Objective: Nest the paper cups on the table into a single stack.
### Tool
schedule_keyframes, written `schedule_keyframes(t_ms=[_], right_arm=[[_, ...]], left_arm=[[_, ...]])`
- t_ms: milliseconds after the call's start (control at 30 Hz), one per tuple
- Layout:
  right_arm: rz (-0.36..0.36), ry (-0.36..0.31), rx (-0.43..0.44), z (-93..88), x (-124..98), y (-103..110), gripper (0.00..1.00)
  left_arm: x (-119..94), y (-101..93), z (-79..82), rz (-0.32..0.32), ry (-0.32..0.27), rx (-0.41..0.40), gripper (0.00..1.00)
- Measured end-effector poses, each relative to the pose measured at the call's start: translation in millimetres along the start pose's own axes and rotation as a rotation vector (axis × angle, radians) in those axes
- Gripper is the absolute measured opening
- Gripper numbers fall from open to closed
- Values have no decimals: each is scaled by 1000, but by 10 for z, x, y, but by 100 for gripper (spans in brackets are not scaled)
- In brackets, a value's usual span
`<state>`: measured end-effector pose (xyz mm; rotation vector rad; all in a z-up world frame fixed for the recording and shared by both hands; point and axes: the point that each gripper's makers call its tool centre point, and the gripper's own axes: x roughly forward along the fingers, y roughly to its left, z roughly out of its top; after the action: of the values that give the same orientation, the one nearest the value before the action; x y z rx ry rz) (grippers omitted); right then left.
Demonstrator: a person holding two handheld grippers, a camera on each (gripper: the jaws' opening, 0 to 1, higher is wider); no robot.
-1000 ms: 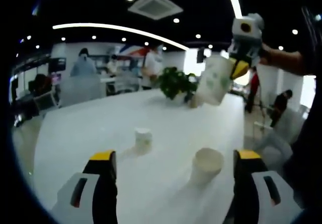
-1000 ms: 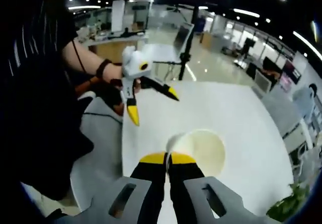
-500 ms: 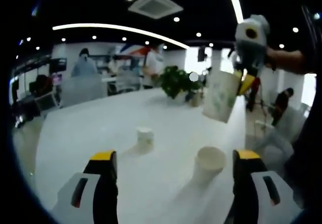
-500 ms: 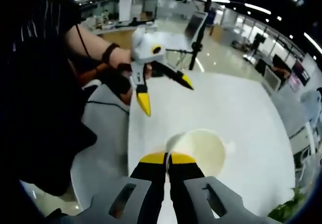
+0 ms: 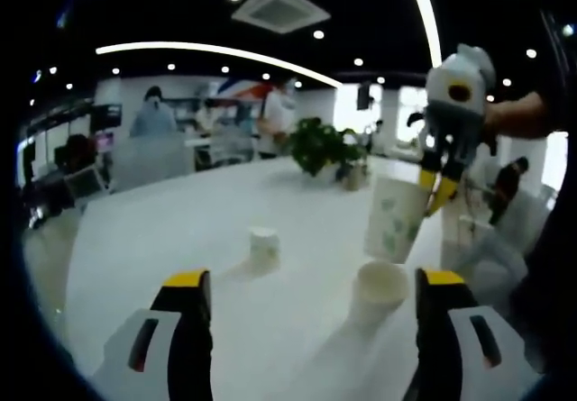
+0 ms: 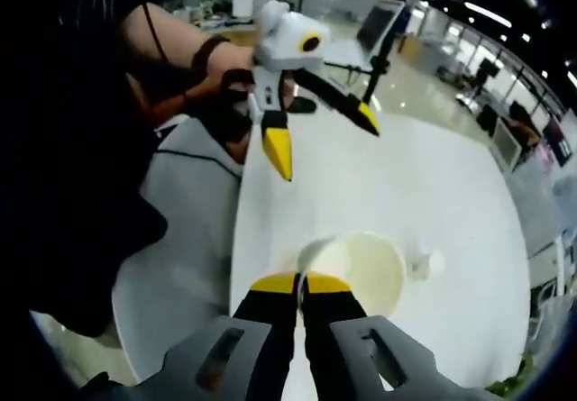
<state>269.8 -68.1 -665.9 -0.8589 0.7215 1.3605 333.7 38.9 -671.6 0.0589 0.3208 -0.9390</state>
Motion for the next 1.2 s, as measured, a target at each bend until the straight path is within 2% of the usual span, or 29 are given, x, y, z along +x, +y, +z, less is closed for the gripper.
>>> schedule_keyframes(t_ms=[400,1200], right_arm=[[38,94,-21,-173,288,123,0],[94,160,-31,-369,599,169,0]], left_arm=[[-2,-8,-23,3,6,-4,91],[-41,-48,-82,3,16,-13,90]])
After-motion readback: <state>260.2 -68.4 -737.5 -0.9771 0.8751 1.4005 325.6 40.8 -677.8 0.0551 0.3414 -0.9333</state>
